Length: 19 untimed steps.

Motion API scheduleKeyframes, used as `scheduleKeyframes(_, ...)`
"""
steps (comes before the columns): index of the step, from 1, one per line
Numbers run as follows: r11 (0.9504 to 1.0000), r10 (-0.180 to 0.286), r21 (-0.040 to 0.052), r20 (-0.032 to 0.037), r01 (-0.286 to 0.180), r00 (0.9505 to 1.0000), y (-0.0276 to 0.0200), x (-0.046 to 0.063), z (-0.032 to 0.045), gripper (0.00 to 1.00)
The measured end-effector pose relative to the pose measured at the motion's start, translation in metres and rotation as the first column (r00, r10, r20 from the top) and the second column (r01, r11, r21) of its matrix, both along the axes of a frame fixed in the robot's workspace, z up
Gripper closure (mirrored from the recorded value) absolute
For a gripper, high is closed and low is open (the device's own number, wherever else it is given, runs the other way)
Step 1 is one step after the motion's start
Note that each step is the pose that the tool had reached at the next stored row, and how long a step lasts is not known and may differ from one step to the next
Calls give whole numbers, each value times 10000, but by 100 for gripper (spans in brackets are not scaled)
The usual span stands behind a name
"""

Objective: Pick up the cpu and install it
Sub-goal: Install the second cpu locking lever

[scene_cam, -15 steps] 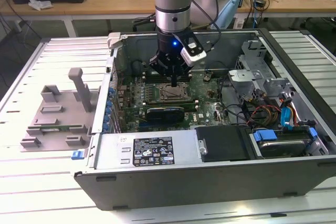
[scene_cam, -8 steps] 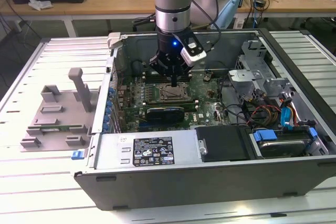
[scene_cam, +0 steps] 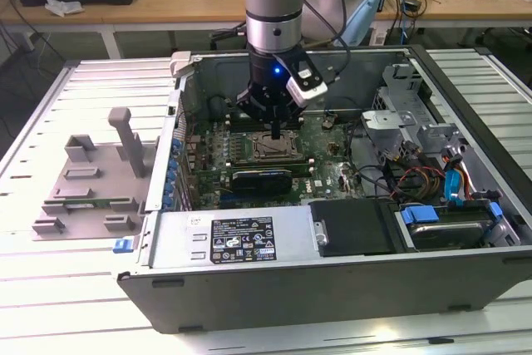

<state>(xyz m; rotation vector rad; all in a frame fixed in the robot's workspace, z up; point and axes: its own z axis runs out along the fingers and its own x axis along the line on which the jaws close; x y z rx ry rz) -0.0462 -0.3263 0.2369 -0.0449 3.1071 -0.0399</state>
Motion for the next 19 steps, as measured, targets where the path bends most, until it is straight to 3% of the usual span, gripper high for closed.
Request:
scheduleKeyframes(9, 10000, 0, 84, -1, 0, 10000, -56, 0, 0, 89)
scheduleKeyframes(13, 9998, 0, 193, -1, 0, 10000, -91, 0, 0, 89)
scheduleKeyframes(19, 9989, 0, 478, 0, 0, 10000, -184, 0, 0, 89)
